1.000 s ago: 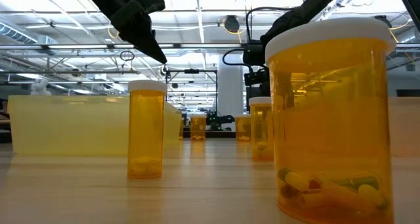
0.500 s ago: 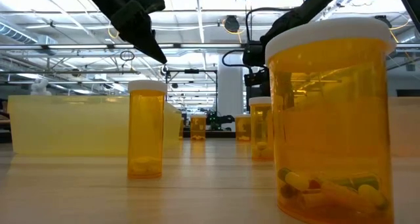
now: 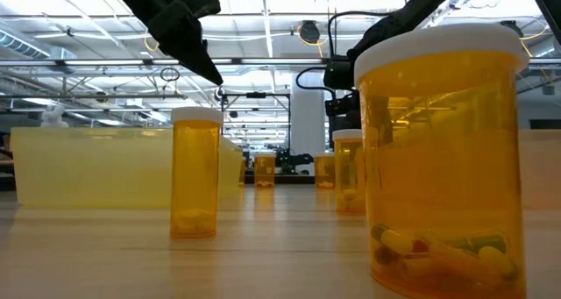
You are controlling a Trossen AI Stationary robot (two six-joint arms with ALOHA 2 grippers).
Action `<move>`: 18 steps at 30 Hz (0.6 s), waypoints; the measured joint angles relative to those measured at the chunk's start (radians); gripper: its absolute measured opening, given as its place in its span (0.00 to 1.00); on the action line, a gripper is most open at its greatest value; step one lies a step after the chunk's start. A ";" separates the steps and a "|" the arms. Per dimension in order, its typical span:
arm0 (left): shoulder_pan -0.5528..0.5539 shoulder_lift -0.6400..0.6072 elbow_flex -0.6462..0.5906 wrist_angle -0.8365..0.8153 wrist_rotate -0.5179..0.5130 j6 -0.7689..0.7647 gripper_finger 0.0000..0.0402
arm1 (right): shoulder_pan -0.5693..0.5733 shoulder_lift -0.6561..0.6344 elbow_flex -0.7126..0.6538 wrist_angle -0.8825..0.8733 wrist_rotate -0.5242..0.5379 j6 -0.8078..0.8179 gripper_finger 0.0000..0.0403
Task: Pick and place medicine bottles into bin by pill shape (circle, oval)
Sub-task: Put the small orange pill bottle into the orange bin
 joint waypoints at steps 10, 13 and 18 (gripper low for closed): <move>0.000 0.000 0.000 0.000 0.000 0.001 0.58 | 0.009 -0.001 0.000 -0.003 0.002 0.004 0.29; 0.000 0.000 0.000 0.000 0.000 0.002 0.58 | 0.021 -0.013 0.000 -0.022 0.002 0.005 0.28; 0.000 0.000 0.000 0.000 0.000 0.002 0.58 | 0.051 -0.065 0.000 -0.065 0.003 0.039 0.28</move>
